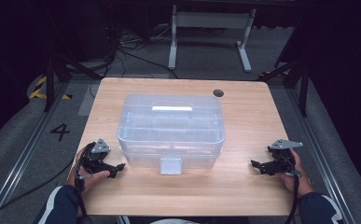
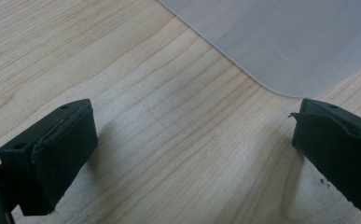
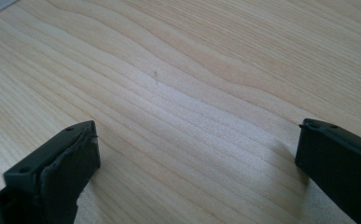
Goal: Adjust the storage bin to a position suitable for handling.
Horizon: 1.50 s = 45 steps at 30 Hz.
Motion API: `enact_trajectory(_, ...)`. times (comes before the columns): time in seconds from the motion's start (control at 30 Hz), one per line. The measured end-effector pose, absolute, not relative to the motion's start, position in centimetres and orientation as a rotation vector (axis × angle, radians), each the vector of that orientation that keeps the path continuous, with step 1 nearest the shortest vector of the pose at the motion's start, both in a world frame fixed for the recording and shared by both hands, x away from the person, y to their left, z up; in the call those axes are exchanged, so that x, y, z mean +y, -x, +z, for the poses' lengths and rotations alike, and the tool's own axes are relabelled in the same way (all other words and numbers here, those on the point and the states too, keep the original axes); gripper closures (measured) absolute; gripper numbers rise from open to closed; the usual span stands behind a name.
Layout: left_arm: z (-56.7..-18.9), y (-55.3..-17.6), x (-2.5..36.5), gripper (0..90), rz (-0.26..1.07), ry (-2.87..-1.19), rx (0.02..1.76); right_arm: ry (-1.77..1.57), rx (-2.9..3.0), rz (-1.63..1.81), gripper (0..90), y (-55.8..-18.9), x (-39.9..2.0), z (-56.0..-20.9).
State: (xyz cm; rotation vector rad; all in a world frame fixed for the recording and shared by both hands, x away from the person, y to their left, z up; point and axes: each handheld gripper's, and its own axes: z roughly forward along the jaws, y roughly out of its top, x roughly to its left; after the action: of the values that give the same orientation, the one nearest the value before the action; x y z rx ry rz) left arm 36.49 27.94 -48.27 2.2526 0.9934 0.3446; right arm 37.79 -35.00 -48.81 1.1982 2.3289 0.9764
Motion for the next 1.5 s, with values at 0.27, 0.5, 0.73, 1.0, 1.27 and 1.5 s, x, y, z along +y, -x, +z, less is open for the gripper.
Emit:
enact_trajectory(0.27,-48.3,-36.6,28.0,0.3,0.354,-2.256,0.984,-1.235,2.313,0.957,0.0,-37.2,-35.2,-48.7)
enact_trajectory(0.5,-48.3,-36.7,28.0,0.2,0.335,-2.263,0.971,-1.177,2.3,0.948,0.3,-36.7,-35.0,-48.7)
enact_trajectory(0.73,-48.2,-36.9,28.0,0.3,0.349,-2.263,0.968,-1.161,2.302,0.943,7.8,-36.2,-35.0,-48.5)
enact_trajectory(1.0,-48.2,-36.7,28.1,0.8,0.357,-2.26,0.98,-1.098,2.272,1.025,24.2,-36.1,-34.5,-47.1)
enact_trajectory(1.27,-48.2,-36.5,28.2,2.1,0.354,-2.255,0.98,-1.078,2.237,1.103,24.8,-36.2,-34.0,-45.7)
enact_trajectory(1.5,-48.2,-35.9,28.3,4.5,0.358,-2.245,0.988,-1.035,2.191,1.162,25.5,-36.2,-33.4,-43.6)
